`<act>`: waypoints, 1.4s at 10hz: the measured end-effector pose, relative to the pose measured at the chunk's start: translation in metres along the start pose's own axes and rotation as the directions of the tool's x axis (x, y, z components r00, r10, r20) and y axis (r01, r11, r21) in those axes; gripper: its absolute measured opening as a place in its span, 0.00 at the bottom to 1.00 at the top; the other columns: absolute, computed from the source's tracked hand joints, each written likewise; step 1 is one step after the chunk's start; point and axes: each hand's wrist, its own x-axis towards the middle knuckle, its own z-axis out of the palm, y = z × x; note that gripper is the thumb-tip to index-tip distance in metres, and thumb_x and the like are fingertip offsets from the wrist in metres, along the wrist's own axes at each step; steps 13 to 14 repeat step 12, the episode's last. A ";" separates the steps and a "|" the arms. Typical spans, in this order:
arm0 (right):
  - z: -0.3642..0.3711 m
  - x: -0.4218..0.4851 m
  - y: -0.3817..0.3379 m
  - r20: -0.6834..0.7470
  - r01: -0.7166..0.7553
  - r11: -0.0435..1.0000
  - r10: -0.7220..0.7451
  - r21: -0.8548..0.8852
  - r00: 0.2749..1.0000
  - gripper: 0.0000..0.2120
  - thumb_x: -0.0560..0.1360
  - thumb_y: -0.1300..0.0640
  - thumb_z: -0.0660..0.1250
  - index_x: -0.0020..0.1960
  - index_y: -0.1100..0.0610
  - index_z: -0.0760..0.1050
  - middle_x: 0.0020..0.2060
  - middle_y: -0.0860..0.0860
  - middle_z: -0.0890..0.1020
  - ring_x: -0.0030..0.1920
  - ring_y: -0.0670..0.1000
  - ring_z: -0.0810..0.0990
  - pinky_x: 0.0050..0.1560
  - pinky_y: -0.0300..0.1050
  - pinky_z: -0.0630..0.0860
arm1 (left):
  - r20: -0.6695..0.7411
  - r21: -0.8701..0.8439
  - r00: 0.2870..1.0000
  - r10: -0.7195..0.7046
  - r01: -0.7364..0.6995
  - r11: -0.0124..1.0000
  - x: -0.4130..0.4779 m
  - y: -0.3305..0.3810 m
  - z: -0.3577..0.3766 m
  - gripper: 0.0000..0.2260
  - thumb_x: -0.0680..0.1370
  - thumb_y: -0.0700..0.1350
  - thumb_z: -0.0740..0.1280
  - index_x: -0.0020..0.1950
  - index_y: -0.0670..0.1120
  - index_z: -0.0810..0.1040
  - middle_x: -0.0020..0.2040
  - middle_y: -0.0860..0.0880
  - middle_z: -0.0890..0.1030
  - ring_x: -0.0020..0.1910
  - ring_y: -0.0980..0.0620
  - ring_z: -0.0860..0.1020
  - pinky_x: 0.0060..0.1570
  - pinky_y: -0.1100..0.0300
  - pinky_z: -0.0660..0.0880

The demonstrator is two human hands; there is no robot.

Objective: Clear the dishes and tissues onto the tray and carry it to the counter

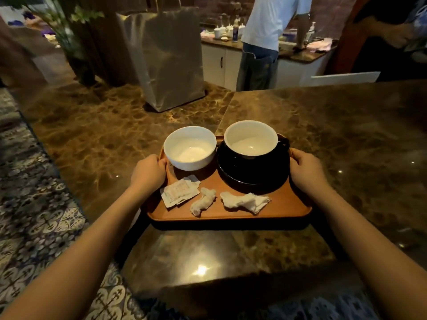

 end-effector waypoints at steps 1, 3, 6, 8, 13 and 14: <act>0.010 0.047 0.004 0.011 -0.004 1.000 0.004 -0.031 1.000 0.13 0.78 0.60 0.56 0.49 0.63 0.78 0.38 0.57 0.79 0.41 0.57 0.77 0.32 0.43 0.67 | 0.004 0.062 0.999 0.044 -0.044 0.997 0.048 0.019 0.019 0.16 0.80 0.49 0.53 0.47 0.40 0.74 0.44 0.40 0.79 0.39 0.44 0.73 0.37 0.54 0.69; 0.013 0.108 0.023 -0.047 0.024 0.944 -0.042 -0.330 0.998 0.15 0.79 0.50 0.53 0.55 0.54 0.76 0.45 0.59 0.83 0.46 0.61 0.78 0.38 0.48 0.71 | -0.060 0.230 0.988 0.145 -0.127 0.965 0.084 0.041 0.035 0.17 0.80 0.50 0.51 0.52 0.43 0.76 0.48 0.42 0.81 0.44 0.43 0.78 0.37 0.54 0.69; 0.029 0.164 0.029 0.060 0.175 0.795 -0.172 -0.581 0.983 0.18 0.80 0.47 0.51 0.61 0.49 0.75 0.37 0.58 0.82 0.40 0.60 0.79 0.29 0.43 0.65 | -0.043 0.337 0.998 0.037 -0.021 0.941 0.094 0.053 0.039 0.12 0.79 0.50 0.53 0.52 0.43 0.68 0.47 0.42 0.80 0.43 0.43 0.79 0.35 0.54 0.71; 0.025 0.181 0.023 0.141 0.257 0.760 -0.216 -0.598 0.966 0.17 0.80 0.49 0.53 0.62 0.51 0.75 0.22 0.46 0.66 0.27 0.51 0.68 0.24 0.39 0.59 | -0.081 0.400 0.996 -0.031 0.061 0.914 0.087 0.063 0.040 0.13 0.79 0.51 0.53 0.55 0.45 0.70 0.49 0.45 0.81 0.46 0.45 0.80 0.38 0.56 0.69; 0.034 0.217 0.058 0.327 0.408 0.768 -0.272 -0.493 0.905 0.25 0.77 0.43 0.41 0.66 0.48 0.69 0.32 0.50 0.80 0.33 0.51 0.78 0.32 0.48 0.78 | -0.107 0.223 0.971 -0.212 0.231 0.947 0.027 0.060 0.034 0.14 0.78 0.53 0.53 0.55 0.51 0.75 0.50 0.49 0.83 0.47 0.47 0.80 0.43 0.55 0.76; 0.034 0.217 0.058 0.327 0.408 0.768 -0.272 -0.493 0.905 0.25 0.77 0.43 0.41 0.66 0.48 0.69 0.32 0.50 0.80 0.33 0.51 0.78 0.32 0.48 0.78 | -0.107 0.223 0.971 -0.212 0.231 0.947 0.027 0.060 0.034 0.14 0.78 0.53 0.53 0.55 0.51 0.75 0.50 0.49 0.83 0.47 0.47 0.80 0.43 0.55 0.76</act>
